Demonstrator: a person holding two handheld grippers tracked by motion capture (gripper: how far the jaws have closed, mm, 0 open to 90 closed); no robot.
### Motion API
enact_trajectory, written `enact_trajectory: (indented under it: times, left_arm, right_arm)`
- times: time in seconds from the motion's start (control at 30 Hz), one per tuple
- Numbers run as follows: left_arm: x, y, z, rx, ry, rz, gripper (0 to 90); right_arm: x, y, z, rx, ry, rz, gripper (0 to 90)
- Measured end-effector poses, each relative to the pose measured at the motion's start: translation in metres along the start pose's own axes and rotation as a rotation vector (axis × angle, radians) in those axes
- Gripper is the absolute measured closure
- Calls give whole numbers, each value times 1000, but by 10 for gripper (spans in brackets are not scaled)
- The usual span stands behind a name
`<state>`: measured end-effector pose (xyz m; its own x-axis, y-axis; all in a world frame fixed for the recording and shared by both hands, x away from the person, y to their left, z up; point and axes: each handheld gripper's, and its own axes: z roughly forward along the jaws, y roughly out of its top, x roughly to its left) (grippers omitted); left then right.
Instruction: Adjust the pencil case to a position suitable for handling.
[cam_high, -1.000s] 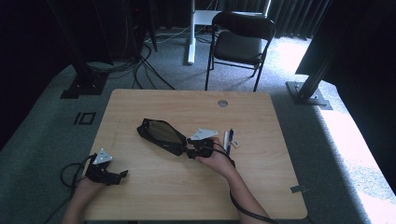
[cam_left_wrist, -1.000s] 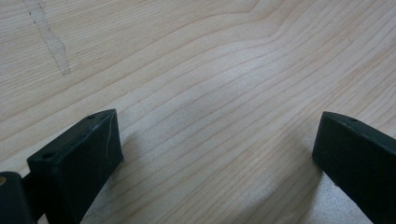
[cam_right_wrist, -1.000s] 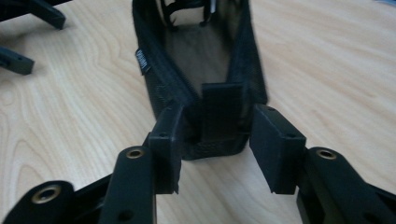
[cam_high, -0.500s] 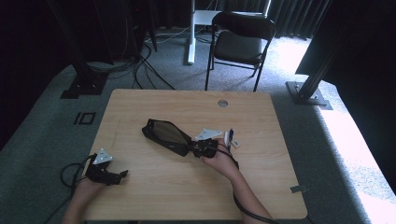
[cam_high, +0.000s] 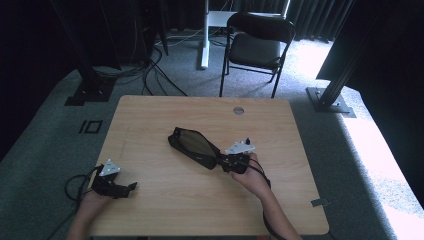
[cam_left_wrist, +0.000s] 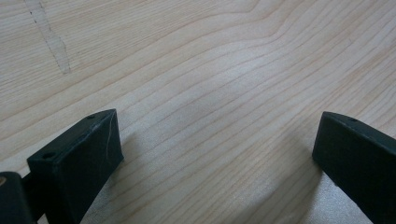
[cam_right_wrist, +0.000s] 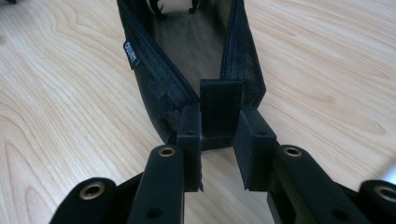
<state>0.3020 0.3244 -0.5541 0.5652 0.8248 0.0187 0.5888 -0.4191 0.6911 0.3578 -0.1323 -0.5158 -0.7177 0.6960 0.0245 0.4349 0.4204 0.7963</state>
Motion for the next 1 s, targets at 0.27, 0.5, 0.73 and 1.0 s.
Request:
enact_trajectory:
  times: [0.27, 0.5, 0.73, 1.0]
  left_arm:
    - [0, 0, 0, 1, 0, 1, 16]
    - [0, 0, 0, 0, 0, 1, 16]
    - [0, 0, 0, 0, 0, 1, 16]
    - [0, 0, 0, -1, 5, -3, 16]
  right_arm:
    - [-1, -18, -21, 12, -23, 39, 730]
    - [3, -30, -31, -16, -49, 63, 730]
    - [8, -36, -42, -8, -58, 59, 730]
    - [13, -45, -54, -3, -61, 71, 730]
